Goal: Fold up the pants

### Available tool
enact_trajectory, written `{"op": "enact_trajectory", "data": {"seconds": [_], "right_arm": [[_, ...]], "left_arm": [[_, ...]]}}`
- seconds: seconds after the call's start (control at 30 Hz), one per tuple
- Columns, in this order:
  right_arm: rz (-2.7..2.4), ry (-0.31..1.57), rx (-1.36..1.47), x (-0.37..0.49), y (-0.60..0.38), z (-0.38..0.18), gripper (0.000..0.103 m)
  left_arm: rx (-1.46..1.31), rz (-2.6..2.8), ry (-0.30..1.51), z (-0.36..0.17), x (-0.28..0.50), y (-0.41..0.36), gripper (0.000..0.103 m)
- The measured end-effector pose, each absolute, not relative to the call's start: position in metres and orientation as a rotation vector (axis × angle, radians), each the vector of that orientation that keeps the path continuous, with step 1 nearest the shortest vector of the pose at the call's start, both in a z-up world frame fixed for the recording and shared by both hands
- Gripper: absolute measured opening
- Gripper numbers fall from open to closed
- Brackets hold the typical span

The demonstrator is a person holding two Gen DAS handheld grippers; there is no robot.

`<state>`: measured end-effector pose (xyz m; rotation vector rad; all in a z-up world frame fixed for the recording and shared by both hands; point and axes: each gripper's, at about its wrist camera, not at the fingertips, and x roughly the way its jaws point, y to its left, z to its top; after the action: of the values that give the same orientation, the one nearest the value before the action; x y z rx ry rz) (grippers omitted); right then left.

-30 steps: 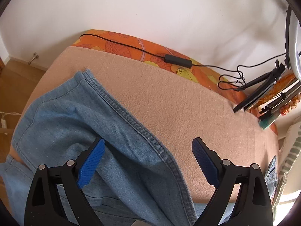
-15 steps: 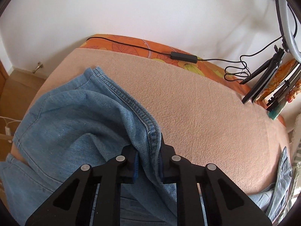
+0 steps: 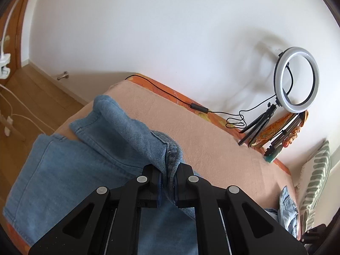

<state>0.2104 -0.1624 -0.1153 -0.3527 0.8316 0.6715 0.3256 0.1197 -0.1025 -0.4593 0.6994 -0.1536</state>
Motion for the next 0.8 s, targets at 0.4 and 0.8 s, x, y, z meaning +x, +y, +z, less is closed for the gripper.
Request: {"op": "enact_trajectory", "data": {"seconds": [0.4,0.8], "right_arm": [[0.715,0.946,-0.501,0.140,-0.142,-0.152,0.004],[0.703,1.055,-0.519,0.144,-0.130,-0.169,0.007]], "left_arm": [[-0.566,-0.088,0.780,-0.190,0.202,0.151,0.007],[-0.377,0.107,0.785,-0.189,0.185,0.164,0.045]]}}
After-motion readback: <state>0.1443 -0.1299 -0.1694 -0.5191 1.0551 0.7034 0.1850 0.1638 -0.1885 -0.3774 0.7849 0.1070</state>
